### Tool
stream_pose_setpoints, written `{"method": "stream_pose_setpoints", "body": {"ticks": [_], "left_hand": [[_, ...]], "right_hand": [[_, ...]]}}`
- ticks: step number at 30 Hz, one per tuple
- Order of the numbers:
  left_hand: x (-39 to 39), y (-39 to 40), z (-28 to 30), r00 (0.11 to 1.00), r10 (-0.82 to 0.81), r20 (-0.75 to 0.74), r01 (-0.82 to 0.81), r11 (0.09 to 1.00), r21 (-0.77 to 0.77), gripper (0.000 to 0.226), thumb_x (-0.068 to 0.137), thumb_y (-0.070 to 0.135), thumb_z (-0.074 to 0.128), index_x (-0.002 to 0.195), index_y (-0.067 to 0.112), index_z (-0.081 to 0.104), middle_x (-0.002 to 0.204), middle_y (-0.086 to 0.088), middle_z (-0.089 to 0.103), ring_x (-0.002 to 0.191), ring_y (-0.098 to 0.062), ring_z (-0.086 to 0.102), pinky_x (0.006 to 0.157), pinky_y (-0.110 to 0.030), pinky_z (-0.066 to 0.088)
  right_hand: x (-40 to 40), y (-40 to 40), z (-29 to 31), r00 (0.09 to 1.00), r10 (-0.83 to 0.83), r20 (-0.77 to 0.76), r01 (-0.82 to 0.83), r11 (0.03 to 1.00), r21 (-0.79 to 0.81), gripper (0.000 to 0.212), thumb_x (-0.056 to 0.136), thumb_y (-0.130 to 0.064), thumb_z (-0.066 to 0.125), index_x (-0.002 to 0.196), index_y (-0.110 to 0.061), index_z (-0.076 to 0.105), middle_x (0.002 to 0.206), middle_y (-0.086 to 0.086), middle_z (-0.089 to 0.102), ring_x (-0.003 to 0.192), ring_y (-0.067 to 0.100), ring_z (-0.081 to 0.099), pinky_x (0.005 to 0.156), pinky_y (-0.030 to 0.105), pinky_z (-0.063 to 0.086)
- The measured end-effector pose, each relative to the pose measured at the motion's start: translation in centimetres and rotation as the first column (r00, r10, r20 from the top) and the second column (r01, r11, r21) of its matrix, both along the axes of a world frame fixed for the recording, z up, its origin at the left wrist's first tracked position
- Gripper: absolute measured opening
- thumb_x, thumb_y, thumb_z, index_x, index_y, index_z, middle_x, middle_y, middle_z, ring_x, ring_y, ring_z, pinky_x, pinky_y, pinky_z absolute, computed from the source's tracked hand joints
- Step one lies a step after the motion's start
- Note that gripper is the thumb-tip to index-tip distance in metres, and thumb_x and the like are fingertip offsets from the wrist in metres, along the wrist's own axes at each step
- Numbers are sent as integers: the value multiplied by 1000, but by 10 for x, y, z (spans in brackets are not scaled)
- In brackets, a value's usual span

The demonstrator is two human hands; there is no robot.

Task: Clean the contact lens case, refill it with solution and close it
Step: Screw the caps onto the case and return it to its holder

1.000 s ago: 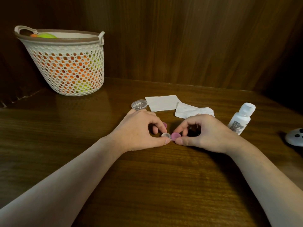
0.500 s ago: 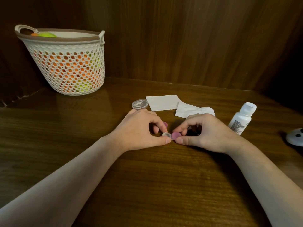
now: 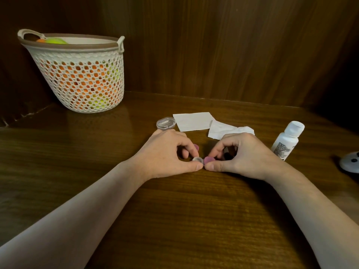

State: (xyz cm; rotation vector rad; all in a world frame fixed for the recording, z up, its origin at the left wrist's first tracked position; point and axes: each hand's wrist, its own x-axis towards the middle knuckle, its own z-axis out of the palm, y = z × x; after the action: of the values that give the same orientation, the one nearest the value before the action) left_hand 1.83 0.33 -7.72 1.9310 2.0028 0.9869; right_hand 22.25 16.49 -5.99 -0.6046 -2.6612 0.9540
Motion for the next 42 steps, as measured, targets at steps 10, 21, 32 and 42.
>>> {"method": "stream_pose_setpoints", "body": {"ticks": [10,21,32,42], "left_hand": [[1,0,0,1000,-10,13,10,1000,18,36,75,70,75,93,40,82,82,17,71,89,10,63,72,-19,40],[0,2,-2,1000,-6,11,6,1000,11,39,73,73,73,94,41,81,84,17,71,90,7,65,72,-20,41],[0,2,-5,998,-29,53,28,999,28,28,77,61,81,93,38,81,84,14,72,89,14,64,70,-15,42],[0,2,-5,996,-38,83,37,999,17,32,75,64,78,93,38,81,83,12,70,86,16,61,68,-16,42]], "right_hand": [[5,0,4,996,87,31,-86,996,-33,25,77,-56,86,102,-55,81,101,-22,77,101,-2,68,90,34,54],[3,0,4,997,67,32,-66,997,-30,25,76,-58,90,99,-53,82,101,-26,77,102,-6,68,88,30,53],[5,-5,5,997,81,-9,-82,994,-78,28,71,-61,86,98,-54,83,96,-15,79,95,8,71,89,47,60],[4,-4,3,998,61,-29,-63,996,-66,28,68,-60,85,95,-55,83,91,-17,77,89,3,69,72,26,48]]}}
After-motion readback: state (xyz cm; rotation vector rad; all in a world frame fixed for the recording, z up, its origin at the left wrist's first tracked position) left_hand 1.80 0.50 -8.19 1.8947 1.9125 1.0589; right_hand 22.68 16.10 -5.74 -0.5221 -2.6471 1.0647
